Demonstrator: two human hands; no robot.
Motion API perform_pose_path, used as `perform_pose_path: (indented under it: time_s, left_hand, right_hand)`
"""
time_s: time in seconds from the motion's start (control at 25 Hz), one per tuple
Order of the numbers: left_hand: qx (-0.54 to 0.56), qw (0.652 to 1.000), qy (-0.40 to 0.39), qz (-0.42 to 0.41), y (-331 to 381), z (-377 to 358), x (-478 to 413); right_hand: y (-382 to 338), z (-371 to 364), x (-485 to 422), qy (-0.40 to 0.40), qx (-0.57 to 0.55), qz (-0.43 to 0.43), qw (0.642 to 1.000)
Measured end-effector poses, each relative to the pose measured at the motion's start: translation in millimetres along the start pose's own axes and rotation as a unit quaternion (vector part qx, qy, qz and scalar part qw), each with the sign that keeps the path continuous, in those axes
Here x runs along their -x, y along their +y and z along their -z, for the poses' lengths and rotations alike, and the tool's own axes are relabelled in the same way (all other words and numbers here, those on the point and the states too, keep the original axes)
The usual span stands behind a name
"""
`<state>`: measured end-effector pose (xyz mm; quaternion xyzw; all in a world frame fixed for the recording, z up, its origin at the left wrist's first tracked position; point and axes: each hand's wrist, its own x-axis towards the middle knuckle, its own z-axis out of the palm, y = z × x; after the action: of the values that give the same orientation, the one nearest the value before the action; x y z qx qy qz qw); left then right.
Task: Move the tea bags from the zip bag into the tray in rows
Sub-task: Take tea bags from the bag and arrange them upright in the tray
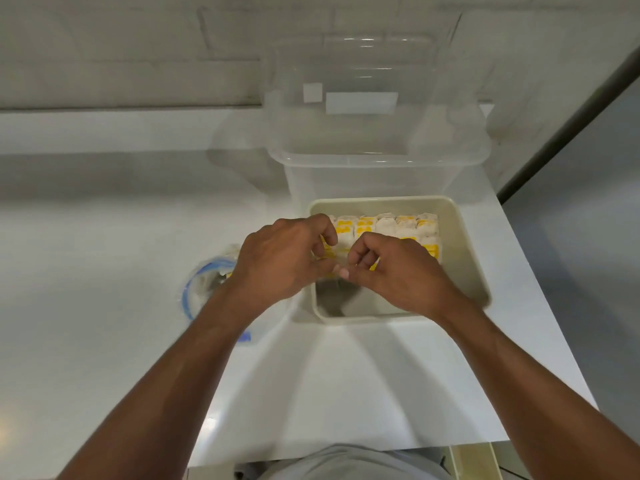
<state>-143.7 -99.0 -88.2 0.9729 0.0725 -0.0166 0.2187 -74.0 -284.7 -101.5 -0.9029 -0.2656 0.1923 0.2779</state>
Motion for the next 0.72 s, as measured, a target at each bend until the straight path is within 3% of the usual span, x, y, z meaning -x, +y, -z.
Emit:
perform_pose_path:
  time_s: [0.2, 0.36, 0.48, 0.6, 0.72]
  left_hand:
    - [0.014, 1.0, -0.003, -0.008, -49, 24, 27]
    - [0.034, 0.999, -0.013, 0.002, -95, 25, 48]
    - [-0.035, 0.999, -0.017, 0.027, -128, 20, 62]
    - [-0.124, 0.991, -0.035, 0.018, -147, 8, 66]
    - [-0.133, 0.99, -0.038, 0.03, -156, -7, 64]
  right_hand:
    - [-47, -24, 3, 0.025, -0.008, 0.011, 1.0]
    - [-82, -50, 10, 0.017, -0.084, 0.034, 0.996]
    - [-105, -82, 9, 0.013, -0.116, 0.026, 0.993]
    - [-116, -123, 1, 0.024, -0.079, 0.011, 0.996]
    - [-114, -154, -7, 0.051, 0.042, -0.026, 0.997]
